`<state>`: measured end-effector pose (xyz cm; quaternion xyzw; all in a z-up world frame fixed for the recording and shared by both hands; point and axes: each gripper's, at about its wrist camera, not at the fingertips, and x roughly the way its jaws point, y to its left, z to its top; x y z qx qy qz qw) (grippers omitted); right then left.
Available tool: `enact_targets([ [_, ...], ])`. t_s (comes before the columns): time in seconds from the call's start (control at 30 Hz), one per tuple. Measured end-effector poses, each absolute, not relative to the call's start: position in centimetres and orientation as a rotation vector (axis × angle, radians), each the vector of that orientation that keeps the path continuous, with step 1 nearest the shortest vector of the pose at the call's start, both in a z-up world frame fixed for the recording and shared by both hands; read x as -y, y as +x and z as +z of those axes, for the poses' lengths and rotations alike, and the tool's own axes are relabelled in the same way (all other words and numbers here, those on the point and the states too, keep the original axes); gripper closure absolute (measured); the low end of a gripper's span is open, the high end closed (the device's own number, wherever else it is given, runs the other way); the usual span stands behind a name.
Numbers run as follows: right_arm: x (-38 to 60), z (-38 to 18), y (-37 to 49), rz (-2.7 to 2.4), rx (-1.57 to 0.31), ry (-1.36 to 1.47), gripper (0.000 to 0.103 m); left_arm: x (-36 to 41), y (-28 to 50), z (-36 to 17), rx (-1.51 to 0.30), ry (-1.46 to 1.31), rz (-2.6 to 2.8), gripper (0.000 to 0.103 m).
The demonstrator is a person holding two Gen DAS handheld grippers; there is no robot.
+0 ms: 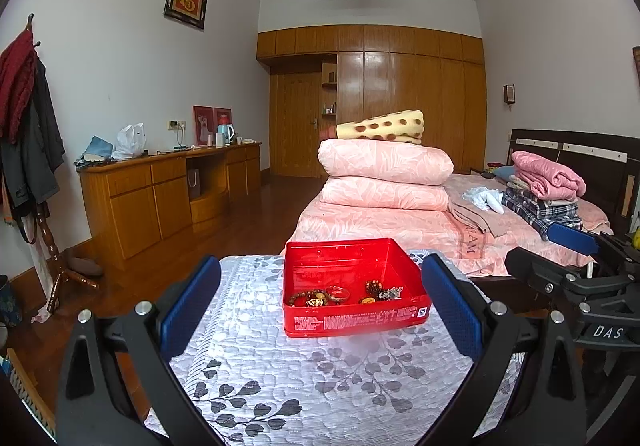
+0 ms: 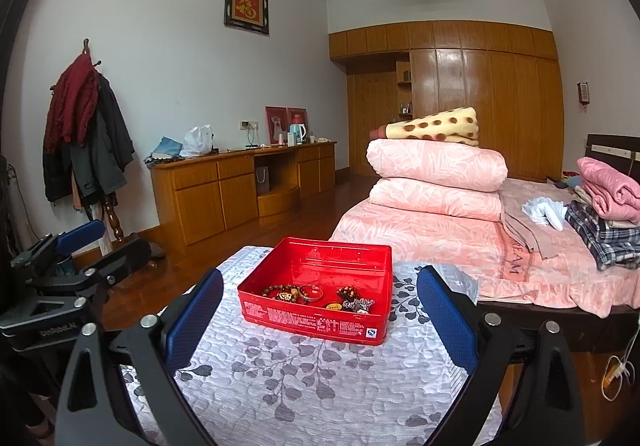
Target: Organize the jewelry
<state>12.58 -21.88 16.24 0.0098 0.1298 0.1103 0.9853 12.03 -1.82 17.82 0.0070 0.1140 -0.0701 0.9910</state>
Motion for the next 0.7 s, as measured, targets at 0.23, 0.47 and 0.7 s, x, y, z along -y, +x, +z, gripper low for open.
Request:
enact_targets([
  [0.23,21.89,16.41,12.32,0.224,-0.254,0.017,0.008,1.76,11.58,18.09,-0.219,0.015,-0.144,0.006],
  [0.47,21.93,16.76,12.11,0.225,-0.248,0.013,0.008,1.76,11.41,18.2,-0.217,0.015,-0.145,0.006],
  [0.7,21.92,16.85,12.07,0.226,-0.248,0.011,0.008,1.77,11.31,18.25,-0.216,0.014,-0.146,0.006],
])
